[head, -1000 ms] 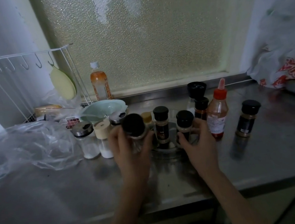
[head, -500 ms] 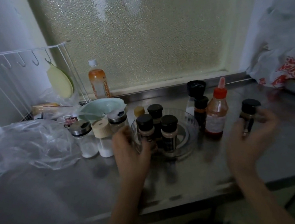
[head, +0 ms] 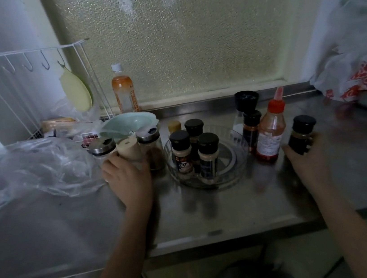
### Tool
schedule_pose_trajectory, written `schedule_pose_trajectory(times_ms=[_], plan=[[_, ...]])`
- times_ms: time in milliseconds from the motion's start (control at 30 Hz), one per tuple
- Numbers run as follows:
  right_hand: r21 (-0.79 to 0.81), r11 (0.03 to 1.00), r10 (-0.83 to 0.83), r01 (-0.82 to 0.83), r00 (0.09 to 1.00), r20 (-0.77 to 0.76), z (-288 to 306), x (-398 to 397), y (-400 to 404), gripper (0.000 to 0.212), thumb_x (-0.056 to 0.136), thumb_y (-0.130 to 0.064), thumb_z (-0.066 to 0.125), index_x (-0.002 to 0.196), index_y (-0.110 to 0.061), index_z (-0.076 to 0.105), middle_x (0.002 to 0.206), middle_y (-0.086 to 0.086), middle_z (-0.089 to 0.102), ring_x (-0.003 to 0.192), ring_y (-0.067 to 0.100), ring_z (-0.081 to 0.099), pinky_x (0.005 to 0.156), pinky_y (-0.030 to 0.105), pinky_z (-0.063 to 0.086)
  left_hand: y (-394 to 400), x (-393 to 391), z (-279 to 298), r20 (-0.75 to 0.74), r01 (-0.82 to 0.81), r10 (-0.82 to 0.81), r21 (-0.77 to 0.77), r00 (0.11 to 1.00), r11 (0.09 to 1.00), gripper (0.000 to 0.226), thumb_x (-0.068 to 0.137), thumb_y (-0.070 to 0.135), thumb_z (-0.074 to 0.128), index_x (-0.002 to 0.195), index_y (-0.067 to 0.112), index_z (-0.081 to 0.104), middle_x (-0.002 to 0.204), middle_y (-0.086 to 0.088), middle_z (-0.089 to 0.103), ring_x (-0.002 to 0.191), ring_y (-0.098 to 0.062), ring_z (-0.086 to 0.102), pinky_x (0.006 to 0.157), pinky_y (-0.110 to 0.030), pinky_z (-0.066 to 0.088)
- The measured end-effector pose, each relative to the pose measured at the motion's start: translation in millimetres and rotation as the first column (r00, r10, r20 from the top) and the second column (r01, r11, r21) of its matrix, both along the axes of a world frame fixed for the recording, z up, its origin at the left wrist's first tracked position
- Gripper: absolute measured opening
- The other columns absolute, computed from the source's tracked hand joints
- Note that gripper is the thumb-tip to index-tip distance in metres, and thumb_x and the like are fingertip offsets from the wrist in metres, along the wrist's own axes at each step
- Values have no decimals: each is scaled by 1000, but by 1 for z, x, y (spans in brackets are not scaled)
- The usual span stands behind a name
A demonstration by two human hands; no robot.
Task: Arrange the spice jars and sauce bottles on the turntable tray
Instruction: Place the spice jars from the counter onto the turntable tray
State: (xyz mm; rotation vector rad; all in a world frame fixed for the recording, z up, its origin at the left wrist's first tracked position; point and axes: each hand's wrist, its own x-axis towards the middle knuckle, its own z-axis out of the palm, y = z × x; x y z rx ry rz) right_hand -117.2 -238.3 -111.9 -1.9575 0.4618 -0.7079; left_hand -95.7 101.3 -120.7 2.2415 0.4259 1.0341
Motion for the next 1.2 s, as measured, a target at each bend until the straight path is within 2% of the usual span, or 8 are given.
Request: schedule_pose_trajectory(times_ms=[167,267,333,433,500,633,800,1200], plan=[[61,989,-146,137,974,173,2,-13,12,41,85,-23,64,121,-11,49,123,10,59,111,26,57,86,30,44,1,-2,1,33,-3,4,-46,999,999,51,72,24,74,101,-11,49,106,-34,50,99,-49,47,83,-53,41],[169,971,-229,170,866,443,11,-35,41,36,83,-23,67,116,-25,50,114,0,56,95,-2,58,76,11,46,-5,-9,7,137,24,-18,-46,990,999,54,76,34,65,103,-9,47,106,-33,48,98,-47,46,85,-50,40],[152,986,-141,73,849,510,14,-43,62,42,82,-18,69,120,-14,52,112,1,56,90,-15,56,74,4,46,-12,-21,16,198,46,-32,-66,980,997,56,78,33,62,107,-12,46,108,-34,46,98,-46,46,88,-34,34],[-12,988,142,-152,888,438,19,-37,87,42,80,-13,70,118,-10,53,105,-7,60,89,-23,53,77,-2,40,-25,-42,29,280,147,-112,-109,954,983,57,82,31,59,114,-14,43,114,-34,43,101,-43,46,86,-26,32],[-88,960,279,-265,905,320,19,-25,97,39,81,-16,69,116,-16,53,105,-9,61,95,-12,56,83,4,41,-31,-50,29,321,239,-204,-73,925,968,56,82,33,57,115,-11,42,115,-29,42,104,-34,44,87,-30,35],[-160,932,348,-326,926,143,6,-8,101,38,84,-21,66,119,-13,53,110,-1,61,103,14,57,83,24,41,-34,-42,23,323,430,-400,-23,858,903,58,83,39,55,118,-5,43,115,-10,35,104,-7,35,93,-4,26],[-214,922,350,-321,930,112,2,-6,102,35,83,-23,67,114,-14,54,101,-6,58,93,11,55,78,25,41,-31,-16,26,266,478,-442,-88,857,874,53,83,41,60,116,2,46,114,-2,36,104,-8,39,93,-20,34],[-203,905,396,-374,915,81,0,-7,102,33,82,-26,66,112,-17,55,103,-4,61,95,12,57,81,28,46,-30,8,26,57,592,-592,16,804,806,43,79,32,68,112,8,55,106,-2,46,100,-20,48,88,-30,43]])
